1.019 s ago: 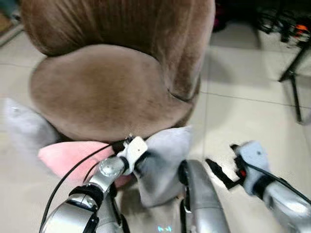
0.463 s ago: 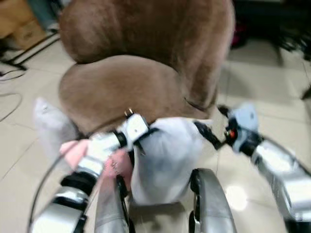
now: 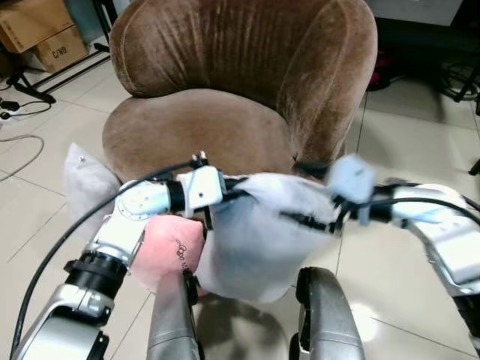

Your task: Move the pillow to the sofa from floor

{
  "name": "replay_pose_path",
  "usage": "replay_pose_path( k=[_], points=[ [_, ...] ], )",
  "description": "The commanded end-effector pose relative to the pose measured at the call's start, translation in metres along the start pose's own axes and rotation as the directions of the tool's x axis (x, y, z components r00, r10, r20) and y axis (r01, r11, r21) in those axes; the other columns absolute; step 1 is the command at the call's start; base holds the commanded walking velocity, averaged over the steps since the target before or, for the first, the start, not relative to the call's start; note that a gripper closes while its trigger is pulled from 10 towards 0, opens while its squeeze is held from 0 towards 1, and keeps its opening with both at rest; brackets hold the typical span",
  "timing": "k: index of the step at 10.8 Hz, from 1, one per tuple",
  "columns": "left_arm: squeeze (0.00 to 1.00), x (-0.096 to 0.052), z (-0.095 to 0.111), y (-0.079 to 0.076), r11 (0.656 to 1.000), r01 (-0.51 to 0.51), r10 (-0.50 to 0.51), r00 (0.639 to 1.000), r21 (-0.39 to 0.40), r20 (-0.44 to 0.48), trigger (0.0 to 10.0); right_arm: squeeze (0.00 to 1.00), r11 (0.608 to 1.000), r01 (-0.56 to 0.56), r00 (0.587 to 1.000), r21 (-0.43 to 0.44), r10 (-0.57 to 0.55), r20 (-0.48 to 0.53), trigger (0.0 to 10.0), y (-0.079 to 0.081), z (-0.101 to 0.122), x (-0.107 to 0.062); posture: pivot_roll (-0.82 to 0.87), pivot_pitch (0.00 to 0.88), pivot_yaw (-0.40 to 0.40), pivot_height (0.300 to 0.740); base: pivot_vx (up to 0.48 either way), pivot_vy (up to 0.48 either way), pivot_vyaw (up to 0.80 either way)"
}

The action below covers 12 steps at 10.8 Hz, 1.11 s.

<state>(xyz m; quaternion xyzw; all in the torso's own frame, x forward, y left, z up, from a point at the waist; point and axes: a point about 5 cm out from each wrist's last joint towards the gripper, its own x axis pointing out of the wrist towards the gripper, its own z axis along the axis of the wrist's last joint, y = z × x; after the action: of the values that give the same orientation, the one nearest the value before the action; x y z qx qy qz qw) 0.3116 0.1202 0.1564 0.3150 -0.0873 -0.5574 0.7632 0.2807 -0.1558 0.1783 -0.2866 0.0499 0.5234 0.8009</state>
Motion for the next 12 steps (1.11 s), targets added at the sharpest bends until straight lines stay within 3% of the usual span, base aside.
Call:
replay_pose_path(
  k=[1,2,4,5,6,12],
  points=[
    [0.00,0.000,0.015,0.004,0.997,0.015,-0.017,0.999,0.072,0.030,0.0,0.00,1.000,-0.005,0.999,-0.001,0.005,-0.037,10.0,0.001,-0.004,0.008,-0.04,0.000,0.030,0.525,0.000,0.000,0.00],
    [0.00,0.003,0.028,-0.006,0.991,0.067,-0.074,0.996,0.112,0.055,0.0,0.00,0.998,0.014,0.998,0.068,-0.010,-0.067,10.0,0.006,-0.015,0.018,-0.04,0.000,0.025,0.525,0.000,0.000,0.00],
    [0.00,0.007,0.041,-0.019,0.980,0.127,-0.139,0.988,0.152,0.074,0.0,0.00,0.996,-0.023,0.991,0.080,0.034,-0.132,10.0,0.018,-0.030,0.023,-0.04,0.000,0.025,0.525,0.000,0.000,0.00],
    [0.00,0.008,0.044,-0.021,0.979,0.134,-0.146,0.987,0.156,0.072,0.0,0.00,0.997,-0.009,0.988,0.082,0.022,-0.156,8.5,0.018,-0.035,0.023,-0.03,0.000,0.019,0.525,0.000,0.000,0.00],
    [0.00,0.007,0.045,-0.021,0.980,0.126,-0.137,0.988,0.156,0.065,0.0,0.00,0.995,0.010,0.989,0.096,0.005,-0.150,0.0,0.017,-0.035,0.023,-0.03,0.000,0.016,0.525,0.000,0.000,0.00],
    [0.00,-0.003,0.041,-0.007,0.988,0.019,-0.020,1.000,0.152,0.005,0.0,0.00,0.986,0.027,0.999,0.166,-0.020,-0.046,0.0,0.023,-0.028,0.024,-0.02,0.000,0.001,0.525,0.000,0.000,0.00]
  ],
)
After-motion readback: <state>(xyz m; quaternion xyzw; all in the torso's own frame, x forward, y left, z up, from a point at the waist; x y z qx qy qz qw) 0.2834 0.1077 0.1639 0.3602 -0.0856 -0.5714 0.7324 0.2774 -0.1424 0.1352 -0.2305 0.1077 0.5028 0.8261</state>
